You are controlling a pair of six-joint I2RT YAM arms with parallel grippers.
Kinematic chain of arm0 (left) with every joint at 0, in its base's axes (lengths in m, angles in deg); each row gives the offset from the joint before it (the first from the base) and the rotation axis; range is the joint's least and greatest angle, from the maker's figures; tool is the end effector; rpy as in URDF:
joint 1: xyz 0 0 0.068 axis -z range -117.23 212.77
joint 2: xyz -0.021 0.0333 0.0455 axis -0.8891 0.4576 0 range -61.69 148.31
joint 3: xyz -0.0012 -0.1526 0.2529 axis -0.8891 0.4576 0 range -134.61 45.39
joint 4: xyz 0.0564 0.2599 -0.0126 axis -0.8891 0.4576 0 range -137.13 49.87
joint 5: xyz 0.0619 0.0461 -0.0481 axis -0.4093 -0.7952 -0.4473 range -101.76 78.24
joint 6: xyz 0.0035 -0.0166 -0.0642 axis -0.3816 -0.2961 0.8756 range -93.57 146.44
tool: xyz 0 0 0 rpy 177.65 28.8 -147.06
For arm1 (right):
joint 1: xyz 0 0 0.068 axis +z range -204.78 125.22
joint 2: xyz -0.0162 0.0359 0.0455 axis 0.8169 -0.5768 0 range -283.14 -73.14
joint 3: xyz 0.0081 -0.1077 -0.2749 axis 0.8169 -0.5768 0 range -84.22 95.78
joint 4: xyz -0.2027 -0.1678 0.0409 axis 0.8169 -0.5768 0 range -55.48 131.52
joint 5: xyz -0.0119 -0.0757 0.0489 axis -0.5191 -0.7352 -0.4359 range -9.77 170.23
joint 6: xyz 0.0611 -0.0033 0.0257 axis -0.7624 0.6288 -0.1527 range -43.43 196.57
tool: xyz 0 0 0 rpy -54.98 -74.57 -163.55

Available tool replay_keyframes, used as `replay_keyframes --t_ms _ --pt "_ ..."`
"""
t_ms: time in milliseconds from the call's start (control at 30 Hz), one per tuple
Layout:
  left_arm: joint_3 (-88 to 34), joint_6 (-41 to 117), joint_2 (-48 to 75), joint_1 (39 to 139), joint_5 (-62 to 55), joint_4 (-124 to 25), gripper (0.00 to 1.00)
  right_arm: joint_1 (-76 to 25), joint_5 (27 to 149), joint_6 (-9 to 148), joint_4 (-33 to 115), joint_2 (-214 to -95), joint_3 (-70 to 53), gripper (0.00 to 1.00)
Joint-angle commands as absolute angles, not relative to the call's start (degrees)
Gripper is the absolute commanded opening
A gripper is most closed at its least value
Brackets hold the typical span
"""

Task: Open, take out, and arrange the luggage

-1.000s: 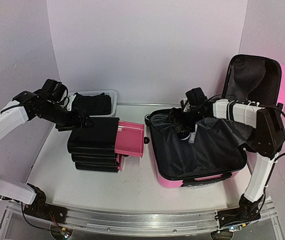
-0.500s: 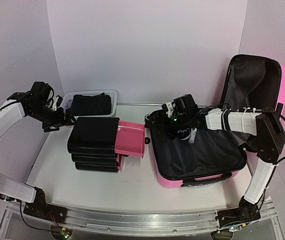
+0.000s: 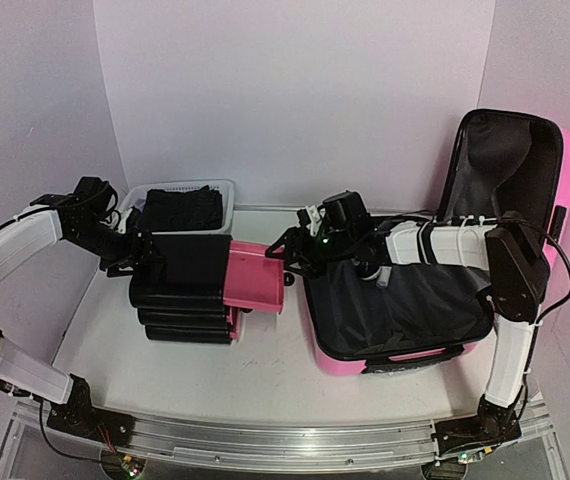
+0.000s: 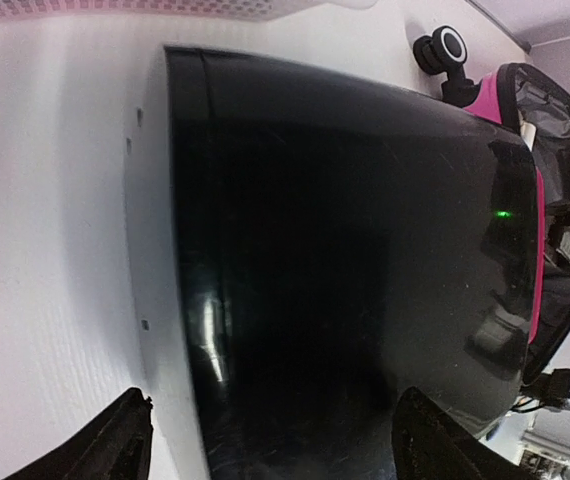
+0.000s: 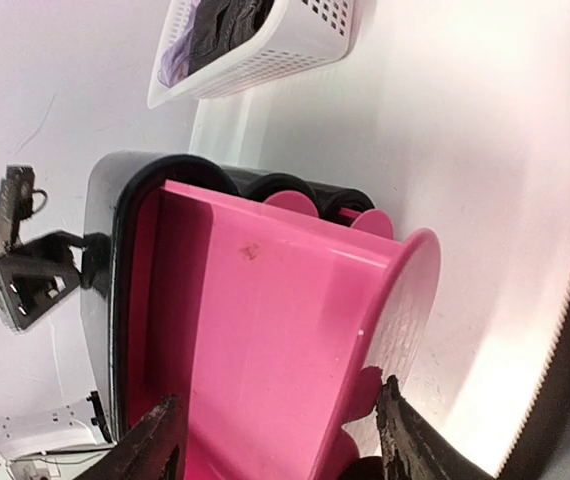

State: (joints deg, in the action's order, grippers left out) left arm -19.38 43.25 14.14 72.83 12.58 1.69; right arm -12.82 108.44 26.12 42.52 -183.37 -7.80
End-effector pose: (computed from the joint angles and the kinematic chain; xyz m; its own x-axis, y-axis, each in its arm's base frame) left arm 0.2600 -0.0682 0.2974 -0.9202 -0.1044 -0.3773 0.1010 0.8679 -0.4864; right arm 0.3267 0.3272 0.2285 -0.9386 0.0699 -0.3378 -0.2526 0.5275 0.8111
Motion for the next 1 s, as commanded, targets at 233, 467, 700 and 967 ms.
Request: replay_keyframes --t_ms 233,467,700,967 --pt "-16.6 44.7 15.5 74.6 21.0 -3.5 0.61 -8.3 109.7 24.6 47.0 -184.5 0.3 0.56" --pt "-16.2 45.4 14.3 74.8 17.8 -3.6 0.63 -8.3 106.6 26.2 45.3 -183.4 -0.8 0.57" --pt "-16.2 45.1 13.2 74.8 15.6 -3.4 0.71 -10.0 96.5 35.5 29.7 -174.8 -1.8 0.73" --pt "-21.5 43.0 5.2 75.1 14.5 -0.7 0.85 -23.8 90.0 39.4 20.5 -163.4 -14.0 0.88"
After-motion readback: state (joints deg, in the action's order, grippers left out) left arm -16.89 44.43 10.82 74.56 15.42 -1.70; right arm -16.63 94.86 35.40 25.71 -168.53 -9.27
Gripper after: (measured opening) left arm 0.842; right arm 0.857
